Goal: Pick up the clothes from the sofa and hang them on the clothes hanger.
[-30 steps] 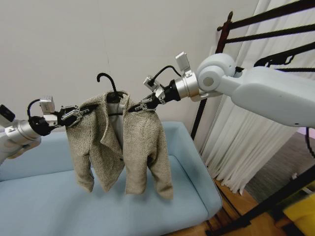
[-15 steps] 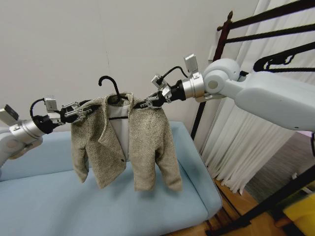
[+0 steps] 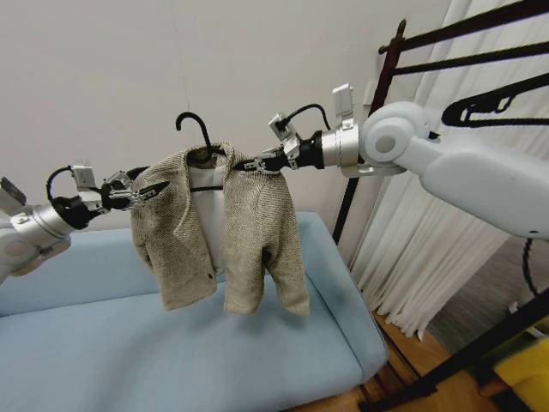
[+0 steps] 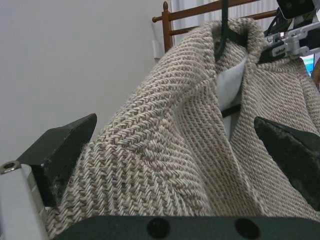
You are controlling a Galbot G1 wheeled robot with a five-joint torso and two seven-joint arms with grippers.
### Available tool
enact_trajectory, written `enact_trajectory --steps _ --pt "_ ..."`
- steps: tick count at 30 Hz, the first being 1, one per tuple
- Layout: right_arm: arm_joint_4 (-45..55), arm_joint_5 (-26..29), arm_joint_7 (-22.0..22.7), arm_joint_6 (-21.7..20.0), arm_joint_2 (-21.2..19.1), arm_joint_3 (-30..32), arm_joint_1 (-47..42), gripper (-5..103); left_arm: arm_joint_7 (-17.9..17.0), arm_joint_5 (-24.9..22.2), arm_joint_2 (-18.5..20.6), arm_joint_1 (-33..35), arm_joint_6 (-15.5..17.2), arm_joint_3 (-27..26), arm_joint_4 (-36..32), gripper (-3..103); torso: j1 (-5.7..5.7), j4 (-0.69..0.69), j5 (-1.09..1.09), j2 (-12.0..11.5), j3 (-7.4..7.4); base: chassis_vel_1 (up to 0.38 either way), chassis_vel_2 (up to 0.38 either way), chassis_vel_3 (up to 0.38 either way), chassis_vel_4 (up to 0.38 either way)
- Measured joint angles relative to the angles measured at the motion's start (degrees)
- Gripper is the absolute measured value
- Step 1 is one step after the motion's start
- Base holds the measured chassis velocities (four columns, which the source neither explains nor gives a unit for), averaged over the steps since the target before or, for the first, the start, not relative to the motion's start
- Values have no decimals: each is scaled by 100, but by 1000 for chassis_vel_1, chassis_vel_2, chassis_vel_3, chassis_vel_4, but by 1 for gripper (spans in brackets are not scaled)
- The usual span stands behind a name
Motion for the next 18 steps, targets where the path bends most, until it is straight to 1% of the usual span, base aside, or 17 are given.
enact_trajectory --steps 1,3,4,5,6,7,8,9,14,18 --pt "51 153 321 -17 4 86 -23 3 -9 -8 4 5 -1 -6 -8 100 0 0 0 0 0 0 0 0 0" --pt "165 574 1116 -70 37 350 -112 3 -30 -24 8 9 -7 -24 -14 100 0 0 0 0 0 0 0 0 0" --pt "165 574 1116 -70 37 350 -112 3 -30 -24 8 9 -7 -24 -14 100 0 0 0 0 0 0 0 0 0" --pt "205 810 1380 -89 42 494 -170 3 -34 -34 9 19 -11 -37 -15 100 0 1 0 0 0 0 0 0 0" --pt "215 869 1407 -91 30 541 -194 3 -34 -45 13 28 -14 -44 -18 100 0 1 -1 0 0 0 0 0 0" --pt "218 871 1348 -91 3 552 -204 3 -34 -55 21 37 -18 -51 -18 100 0 1 -1 0 0 0 0 0 0" --pt "222 807 1183 -91 -39 544 -204 3 -35 -63 29 41 -22 -53 -11 100 0 1 0 0 0 0 0 0 0" --pt "222 807 1183 -91 -39 544 -204 3 -35 -63 29 41 -22 -53 -11 100 0 1 0 0 0 0 0 0 0" --pt "360 339 461 -89 -195 228 -135 3 -39 -119 45 37 -32 -42 46 100 0 -1 0 0 0 0 0 0 0" --pt "429 118 288 -89 -170 46 -121 3 -23 -120 41 37 -38 -17 36 100 0 1 0 0 0 0 0 0 0"
